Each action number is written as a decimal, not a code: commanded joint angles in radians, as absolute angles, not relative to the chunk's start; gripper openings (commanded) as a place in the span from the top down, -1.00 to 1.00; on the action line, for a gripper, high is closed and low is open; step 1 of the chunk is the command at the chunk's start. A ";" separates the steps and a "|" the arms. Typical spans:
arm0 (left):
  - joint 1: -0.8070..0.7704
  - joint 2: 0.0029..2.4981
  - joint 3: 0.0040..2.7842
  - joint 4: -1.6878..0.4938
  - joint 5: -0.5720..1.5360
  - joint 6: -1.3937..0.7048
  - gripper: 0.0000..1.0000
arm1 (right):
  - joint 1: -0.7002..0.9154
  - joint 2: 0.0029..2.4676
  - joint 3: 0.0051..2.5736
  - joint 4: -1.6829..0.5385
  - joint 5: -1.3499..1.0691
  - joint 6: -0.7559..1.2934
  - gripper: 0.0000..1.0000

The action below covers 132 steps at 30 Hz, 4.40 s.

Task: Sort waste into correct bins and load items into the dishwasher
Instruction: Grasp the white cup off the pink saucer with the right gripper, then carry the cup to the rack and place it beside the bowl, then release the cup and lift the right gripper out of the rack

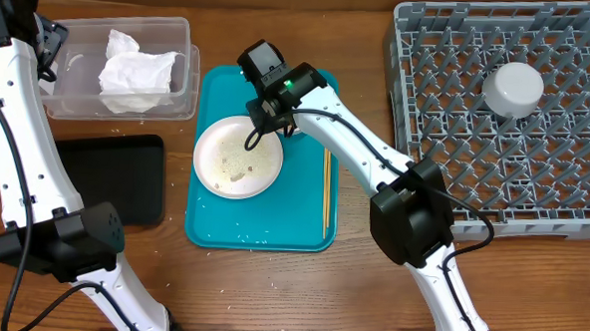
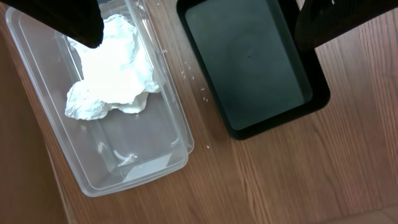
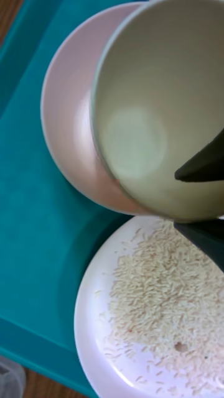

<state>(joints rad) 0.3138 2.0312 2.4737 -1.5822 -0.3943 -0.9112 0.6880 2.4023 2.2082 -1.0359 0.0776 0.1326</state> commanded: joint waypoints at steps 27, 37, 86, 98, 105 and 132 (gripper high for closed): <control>0.308 2.040 2.473 -1.581 -0.413 -0.920 -1.00 | 0.079 2.306 3.126 -1.694 -0.207 0.360 0.93; 0.308 2.040 2.473 -1.581 -0.413 -0.920 -1.00 | -0.321 2.285 3.044 -1.694 -0.758 0.302 0.93; 0.308 2.040 2.473 -1.581 -0.413 -0.921 -1.00 | -0.513 2.302 1.821 -1.301 -1.246 -0.002 0.93; 0.308 2.040 2.473 -1.581 -0.413 -0.920 -1.00 | -0.580 2.265 2.065 -1.516 -0.880 0.038 0.49; 0.308 2.040 2.473 -1.581 -0.413 -0.920 -1.00 | -0.535 2.178 2.392 -1.686 -0.628 0.108 0.49; 0.308 2.040 2.473 -1.581 -0.413 -0.920 -1.00 | -0.103 2.166 2.055 -1.360 0.080 0.349 0.93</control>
<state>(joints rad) 0.3138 2.0312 2.4733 -1.5818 -0.3946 -0.9112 -0.0986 2.1651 2.0689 -1.3697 0.0090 0.3359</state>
